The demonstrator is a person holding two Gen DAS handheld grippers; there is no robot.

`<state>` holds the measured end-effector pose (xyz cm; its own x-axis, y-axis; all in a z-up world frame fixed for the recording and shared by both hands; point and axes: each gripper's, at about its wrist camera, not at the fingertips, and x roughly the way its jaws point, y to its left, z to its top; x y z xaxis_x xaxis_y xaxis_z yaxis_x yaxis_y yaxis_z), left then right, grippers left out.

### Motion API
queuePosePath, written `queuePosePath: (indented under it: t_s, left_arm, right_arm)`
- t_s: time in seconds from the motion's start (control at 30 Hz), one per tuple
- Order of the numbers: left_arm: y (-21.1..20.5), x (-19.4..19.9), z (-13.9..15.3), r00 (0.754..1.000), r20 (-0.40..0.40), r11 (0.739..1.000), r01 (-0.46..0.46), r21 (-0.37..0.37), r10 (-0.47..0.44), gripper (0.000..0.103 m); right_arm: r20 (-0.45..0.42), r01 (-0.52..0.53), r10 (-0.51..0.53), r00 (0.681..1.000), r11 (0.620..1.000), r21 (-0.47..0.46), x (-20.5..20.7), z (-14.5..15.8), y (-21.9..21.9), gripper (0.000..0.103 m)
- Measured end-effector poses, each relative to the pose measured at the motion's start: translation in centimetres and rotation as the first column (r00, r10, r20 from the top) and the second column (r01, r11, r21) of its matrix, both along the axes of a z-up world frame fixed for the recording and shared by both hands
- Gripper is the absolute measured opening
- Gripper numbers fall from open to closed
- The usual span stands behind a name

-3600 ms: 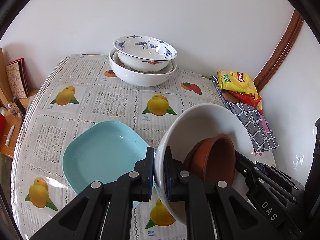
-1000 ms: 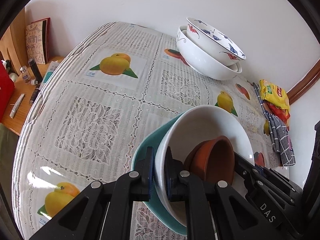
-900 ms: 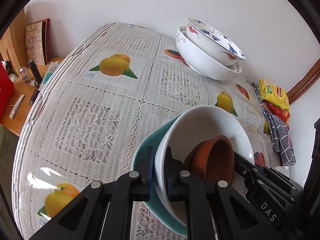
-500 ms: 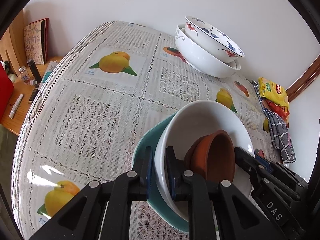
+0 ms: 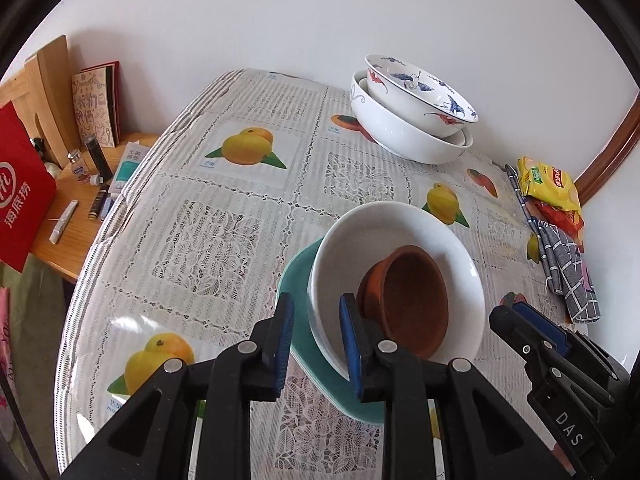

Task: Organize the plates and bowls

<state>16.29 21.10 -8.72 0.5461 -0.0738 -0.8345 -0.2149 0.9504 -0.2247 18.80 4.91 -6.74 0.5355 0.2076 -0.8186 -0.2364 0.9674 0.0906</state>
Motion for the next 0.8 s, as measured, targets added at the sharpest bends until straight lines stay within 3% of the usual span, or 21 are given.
queuePosePath:
  t_s: [0.1, 0.23, 0.37, 0.47, 0.53, 0.7, 0.8]
  left_arm:
    - [-0.8, -1.3, 1.4, 0.999, 0.036, 1.000, 0.008, 0.029, -0.009, 0.024]
    - [-2.6, -3.2, 3.4, 0.995, 0.089, 0.997, 0.028, 0.078, -0.035, 0.031]
    - [-5.0, -5.2, 5.2, 0.987, 0.142, 0.991, 0.065, 0.114, -0.081, 0.043]
    - [-6.9, -6.9, 6.4, 0.979, 0.179, 0.985, 0.071, 0.157, -0.099, 0.047]
    - [-8.0, -8.1, 7.2, 0.971, 0.209, 0.982, 0.077, 0.175, -0.113, 0.056]
    - [-10.6, -10.9, 9.0, 0.955, 0.255, 0.973, 0.096, 0.211, -0.150, 0.059]
    - [-11.7, -12.3, 9.8, 0.947, 0.280, 0.972, 0.100, 0.211, -0.158, 0.069]
  right_arm:
    - [0.027, 0.008, -0.008, 1.000, 1.000, -0.003, -1.5, 1.0, -1.2, 0.028]
    - [0.061, 0.038, -0.039, 0.997, 0.999, 0.008, -3.6, 2.5, -3.2, 0.030]
    - [0.117, 0.075, -0.072, 0.991, 0.997, -0.021, -6.2, 4.1, -5.0, 0.048]
    - [0.156, 0.116, -0.108, 0.982, 0.992, -0.043, -8.3, 5.3, -6.3, 0.048]
    - [0.176, 0.145, -0.135, 0.975, 0.988, -0.045, -9.7, 5.9, -7.3, 0.048]
    - [0.187, 0.194, -0.187, 0.964, 0.981, -0.022, -12.9, 7.2, -9.9, 0.048]
    - [0.212, 0.217, -0.212, 0.954, 0.976, -0.003, -14.8, 7.8, -11.5, 0.051]
